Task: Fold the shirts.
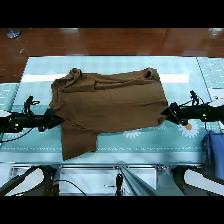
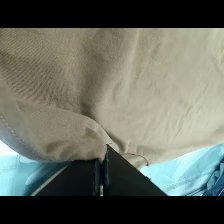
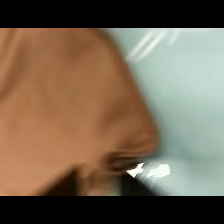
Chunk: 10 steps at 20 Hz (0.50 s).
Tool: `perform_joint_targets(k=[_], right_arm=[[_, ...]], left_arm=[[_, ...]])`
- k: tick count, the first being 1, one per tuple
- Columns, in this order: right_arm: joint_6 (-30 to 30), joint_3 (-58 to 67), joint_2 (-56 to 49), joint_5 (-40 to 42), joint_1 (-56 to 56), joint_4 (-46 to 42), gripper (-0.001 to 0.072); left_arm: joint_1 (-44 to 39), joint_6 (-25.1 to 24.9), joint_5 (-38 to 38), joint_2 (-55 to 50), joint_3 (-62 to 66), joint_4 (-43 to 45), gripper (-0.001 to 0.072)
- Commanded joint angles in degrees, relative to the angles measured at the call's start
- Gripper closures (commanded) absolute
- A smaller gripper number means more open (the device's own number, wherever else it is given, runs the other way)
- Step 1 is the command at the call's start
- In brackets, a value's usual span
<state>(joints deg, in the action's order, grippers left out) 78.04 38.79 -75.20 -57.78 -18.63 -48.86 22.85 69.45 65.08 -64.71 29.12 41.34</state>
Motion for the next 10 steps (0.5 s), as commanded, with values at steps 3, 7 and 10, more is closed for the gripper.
perform_joint_targets(k=[3, 7, 10], right_arm=[[-2.0, 3.5, -0.7, -2.0, 4.1, 1.9, 0.069], [-1.7, 22.4, 0.7, -9.4, 3.8, 1.9, 0.0691], [1.1, 46.7, 2.1, -13.1, 3.8, 1.4, 0.0691]], left_arm=[[0.0, 0.0, 0.1, 0.0, 0.6, 0.0, 0.0685], [0.0, -2.0, 4.0, 1.0, 13.0, -14.3, 0.0685], [0.0, -3.0, 2.1, 4.2, 30.9, -24.6, 0.0686]])
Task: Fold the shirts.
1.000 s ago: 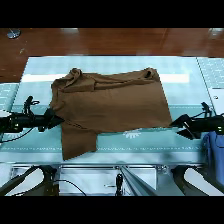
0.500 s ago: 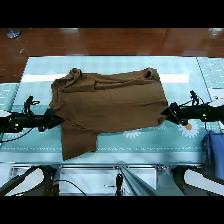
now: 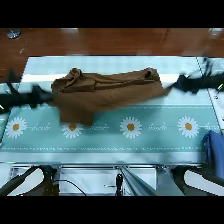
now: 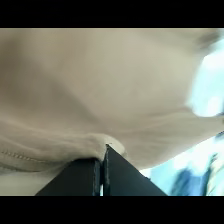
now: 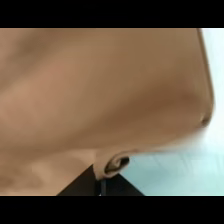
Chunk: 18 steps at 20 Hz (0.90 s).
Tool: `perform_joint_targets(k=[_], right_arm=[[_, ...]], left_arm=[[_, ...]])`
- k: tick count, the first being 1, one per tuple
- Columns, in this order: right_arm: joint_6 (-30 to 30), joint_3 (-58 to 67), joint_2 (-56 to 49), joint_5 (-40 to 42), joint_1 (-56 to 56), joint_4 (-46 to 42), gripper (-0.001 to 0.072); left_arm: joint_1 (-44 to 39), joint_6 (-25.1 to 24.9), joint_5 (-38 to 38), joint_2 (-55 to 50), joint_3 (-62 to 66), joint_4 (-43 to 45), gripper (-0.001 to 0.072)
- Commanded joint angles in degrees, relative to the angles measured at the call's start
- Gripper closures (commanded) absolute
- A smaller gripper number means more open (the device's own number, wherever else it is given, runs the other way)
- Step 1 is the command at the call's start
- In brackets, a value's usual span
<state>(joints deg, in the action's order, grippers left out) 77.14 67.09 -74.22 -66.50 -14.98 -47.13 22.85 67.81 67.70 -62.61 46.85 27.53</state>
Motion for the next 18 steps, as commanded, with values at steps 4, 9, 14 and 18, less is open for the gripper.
perform_joint_targets(k=[4, 9, 14, 18], right_arm=[[3.9, 45.0, 6.3, -7.5, 0.2, -4.7, 0.0691], [3.8, 51.1, 20.9, -8.7, 0.2, -11.1, 0.0691], [7.1, 50.9, 32.5, -13.9, 0.2, -16.9, 0.0691], [11.0, 49.9, 36.8, -22.2, 0.2, -18.1, 0.0691]], left_arm=[[0.1, 0.9, -6.0, 7.0, 39.1, -4.4, 0.0686], [0.1, 8.3, -6.5, 15.0, 56.3, 9.1, 0.0686], [0.0, 10.9, -4.8, 26.5, 57.7, 25.8, 0.0686], [-3.4, 11.6, -1.6, 32.9, 57.7, 36.9, 0.0686]])
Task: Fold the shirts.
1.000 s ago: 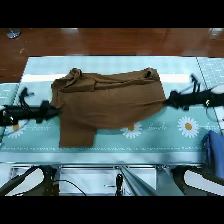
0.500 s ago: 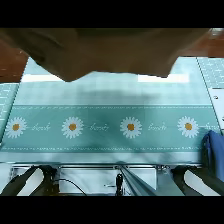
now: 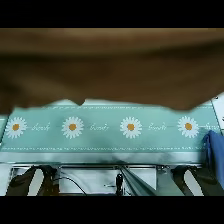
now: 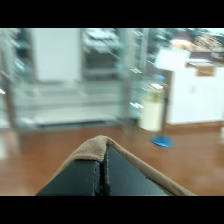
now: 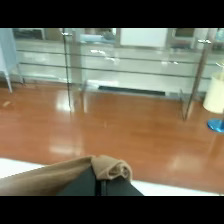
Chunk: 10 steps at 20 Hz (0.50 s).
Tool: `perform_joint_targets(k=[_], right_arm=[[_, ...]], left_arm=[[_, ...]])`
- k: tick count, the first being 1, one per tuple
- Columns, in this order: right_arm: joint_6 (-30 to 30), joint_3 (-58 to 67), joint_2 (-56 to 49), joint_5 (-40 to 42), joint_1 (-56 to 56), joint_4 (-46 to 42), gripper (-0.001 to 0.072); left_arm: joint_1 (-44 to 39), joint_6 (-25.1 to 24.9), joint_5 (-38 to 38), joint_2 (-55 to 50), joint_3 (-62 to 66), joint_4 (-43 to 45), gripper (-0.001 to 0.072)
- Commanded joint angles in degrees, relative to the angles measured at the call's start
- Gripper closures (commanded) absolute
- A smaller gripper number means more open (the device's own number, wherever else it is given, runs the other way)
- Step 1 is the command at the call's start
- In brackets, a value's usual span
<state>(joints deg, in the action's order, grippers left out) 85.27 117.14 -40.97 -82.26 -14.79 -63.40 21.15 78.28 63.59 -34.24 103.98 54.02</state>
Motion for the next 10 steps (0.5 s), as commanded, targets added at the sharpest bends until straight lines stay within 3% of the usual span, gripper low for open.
perform_joint_targets(k=[1, 5, 8, 10], right_arm=[[3.4, -0.1, 3.9, -9.2, 0.0, -1.9, 0.069], [4.1, -2.6, 3.8, -13.6, 0.0, -3.7, 0.0691], [4.1, -12.4, 3.8, -12.8, 0.0, -3.0, 0.069], [4.0, -21.4, 3.8, -9.0, 0.0, -1.5, 0.069]], left_arm=[[-3.0, 2.4, 3.7, 5.6, 0.5, 13.6, 0.0686], [-8.3, 4.2, 7.0, 6.1, -1.1, 21.6, 0.0687], [-8.7, 4.8, 7.2, 4.9, -11.1, 21.5, 0.0687], [-8.7, 2.5, 6.8, 2.9, -20.1, 20.0, 0.0687]])
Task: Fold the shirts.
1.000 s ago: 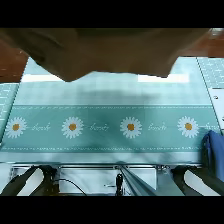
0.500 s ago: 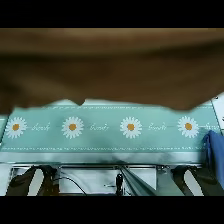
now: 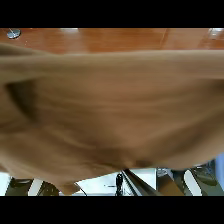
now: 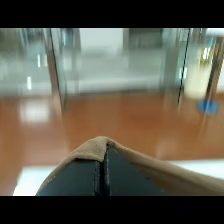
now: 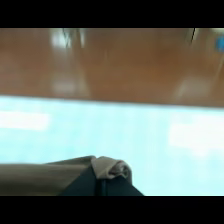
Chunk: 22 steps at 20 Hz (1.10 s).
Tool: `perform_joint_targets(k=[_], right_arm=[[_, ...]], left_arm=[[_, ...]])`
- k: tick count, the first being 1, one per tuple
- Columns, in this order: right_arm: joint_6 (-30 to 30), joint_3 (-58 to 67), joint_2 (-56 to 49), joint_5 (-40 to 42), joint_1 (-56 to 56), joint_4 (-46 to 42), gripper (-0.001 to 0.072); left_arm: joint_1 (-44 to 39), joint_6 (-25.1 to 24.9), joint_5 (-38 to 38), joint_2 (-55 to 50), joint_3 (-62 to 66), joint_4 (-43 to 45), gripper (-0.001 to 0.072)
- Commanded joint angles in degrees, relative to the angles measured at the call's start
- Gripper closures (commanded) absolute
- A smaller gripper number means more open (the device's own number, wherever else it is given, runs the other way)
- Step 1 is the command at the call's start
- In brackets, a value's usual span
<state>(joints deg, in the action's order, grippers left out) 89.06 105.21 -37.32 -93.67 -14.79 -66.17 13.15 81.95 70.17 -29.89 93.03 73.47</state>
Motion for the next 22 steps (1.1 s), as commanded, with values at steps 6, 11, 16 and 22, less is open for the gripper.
perform_joint_targets(k=[6, 11, 16, 22], right_arm=[[-6.7, -31.5, -7.5, 21.2, 0.0, 12.3, 0.0691], [-11.3, -31.8, -28.3, 31.6, 0.7, 20.2, 0.0691], [-10.5, -24.8, -49.7, 42.2, 5.0, 23.7, 0.0691], [-5.7, -17.4, -60.5, 34.5, 3.0, 23.2, 0.069]], left_arm=[[-1.8, -2.4, -11.8, -18.0, -26.1, -13.6, 0.0687], [-4.9, -9.5, -17.6, -39.3, -22.2, -22.6, 0.0686], [-6.0, -5.1, -23.6, -56.7, -15.2, -29.2, 0.0686], [-4.5, -5.2, -20.3, -62.8, -13.1, -29.3, 0.0685]])
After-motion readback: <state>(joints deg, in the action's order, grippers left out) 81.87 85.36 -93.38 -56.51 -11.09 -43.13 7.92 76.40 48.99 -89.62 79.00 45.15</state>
